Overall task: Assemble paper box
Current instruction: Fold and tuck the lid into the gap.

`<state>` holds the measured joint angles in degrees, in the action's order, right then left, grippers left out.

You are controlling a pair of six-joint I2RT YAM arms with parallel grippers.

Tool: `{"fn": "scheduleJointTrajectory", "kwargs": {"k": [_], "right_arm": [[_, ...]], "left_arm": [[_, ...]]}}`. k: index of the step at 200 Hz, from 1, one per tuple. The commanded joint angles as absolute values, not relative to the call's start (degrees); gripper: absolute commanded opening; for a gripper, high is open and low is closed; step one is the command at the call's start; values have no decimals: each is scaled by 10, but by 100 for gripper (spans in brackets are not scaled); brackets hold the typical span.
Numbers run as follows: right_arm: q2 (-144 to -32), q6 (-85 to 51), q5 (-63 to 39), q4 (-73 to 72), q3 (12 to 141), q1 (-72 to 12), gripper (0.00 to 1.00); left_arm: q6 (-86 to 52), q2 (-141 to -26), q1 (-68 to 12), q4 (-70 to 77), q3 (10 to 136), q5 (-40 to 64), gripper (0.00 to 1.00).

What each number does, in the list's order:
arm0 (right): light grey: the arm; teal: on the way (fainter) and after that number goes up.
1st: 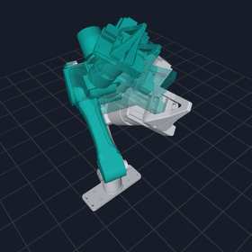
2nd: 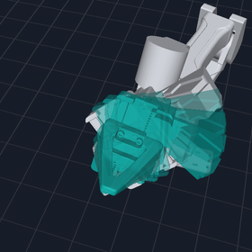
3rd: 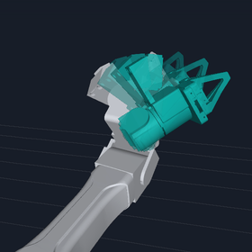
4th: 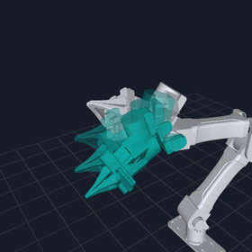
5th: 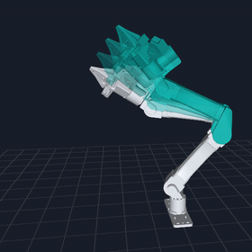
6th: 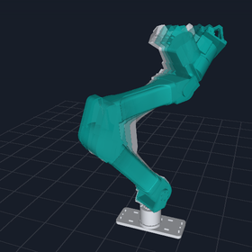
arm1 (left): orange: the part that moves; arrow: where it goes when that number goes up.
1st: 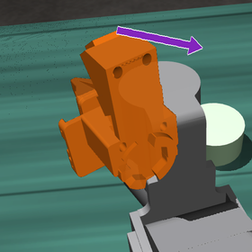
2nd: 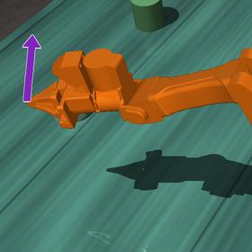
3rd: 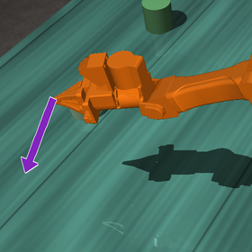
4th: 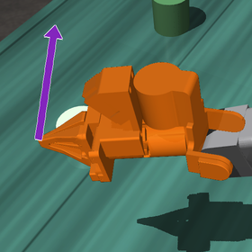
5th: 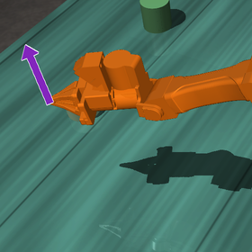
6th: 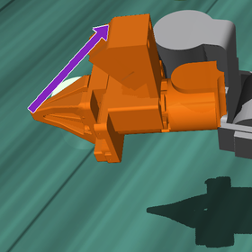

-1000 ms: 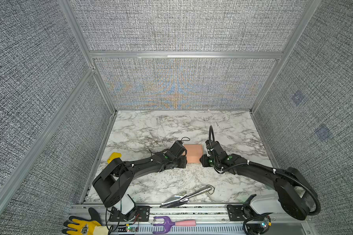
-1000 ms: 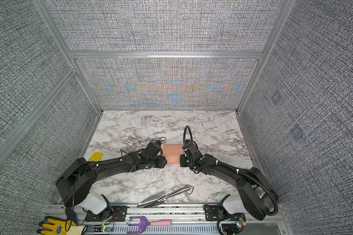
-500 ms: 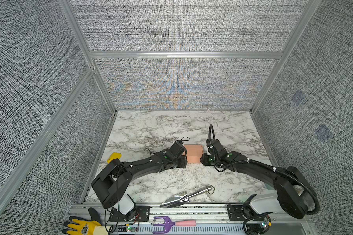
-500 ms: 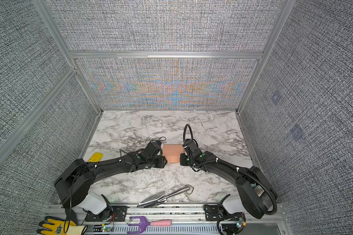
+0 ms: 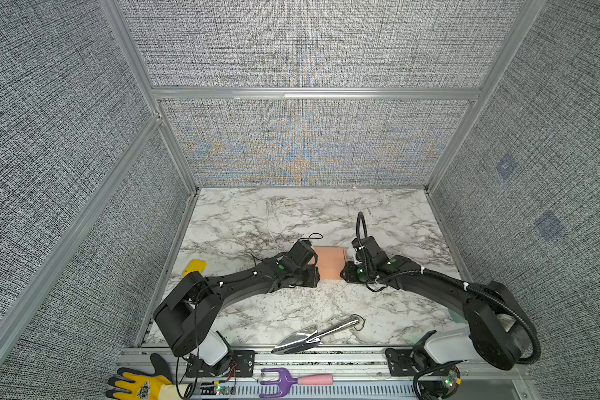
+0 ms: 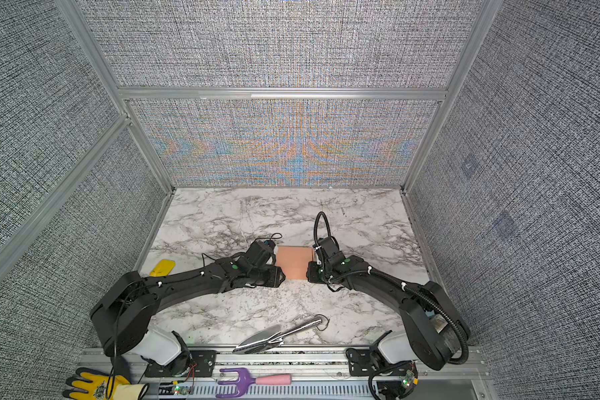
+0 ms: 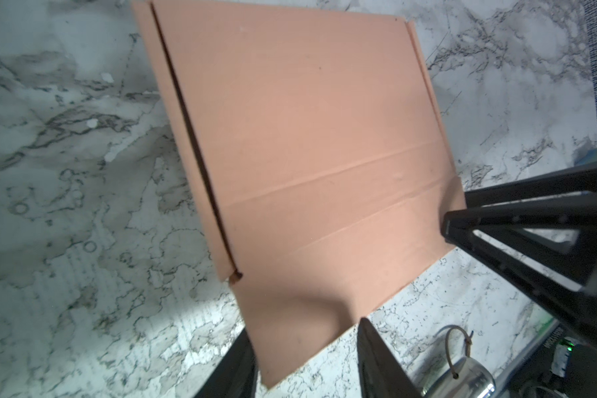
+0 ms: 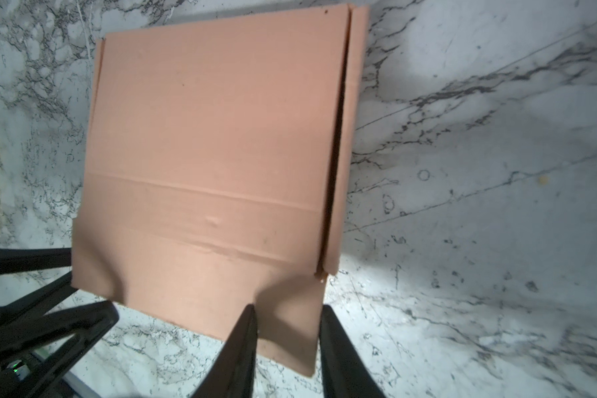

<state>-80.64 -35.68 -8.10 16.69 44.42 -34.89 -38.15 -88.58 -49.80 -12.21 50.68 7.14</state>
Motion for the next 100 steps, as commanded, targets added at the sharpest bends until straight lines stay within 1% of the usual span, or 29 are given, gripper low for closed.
{"fn": "scheduleJointTrajectory", "kwargs": {"k": [1, 52, 100], "right_arm": [[-801, -363, -112, 156, 450, -350, 32], [-806, -371, -113, 141, 439, -349, 32], [-807, -369, -102, 114, 422, -349, 31]], "left_arm": [[-374, -882, -500, -111, 518, 102, 48], [-369, -900, -500, -94, 505, 110, 48], [-355, -909, -499, -88, 490, 86, 48]]}}
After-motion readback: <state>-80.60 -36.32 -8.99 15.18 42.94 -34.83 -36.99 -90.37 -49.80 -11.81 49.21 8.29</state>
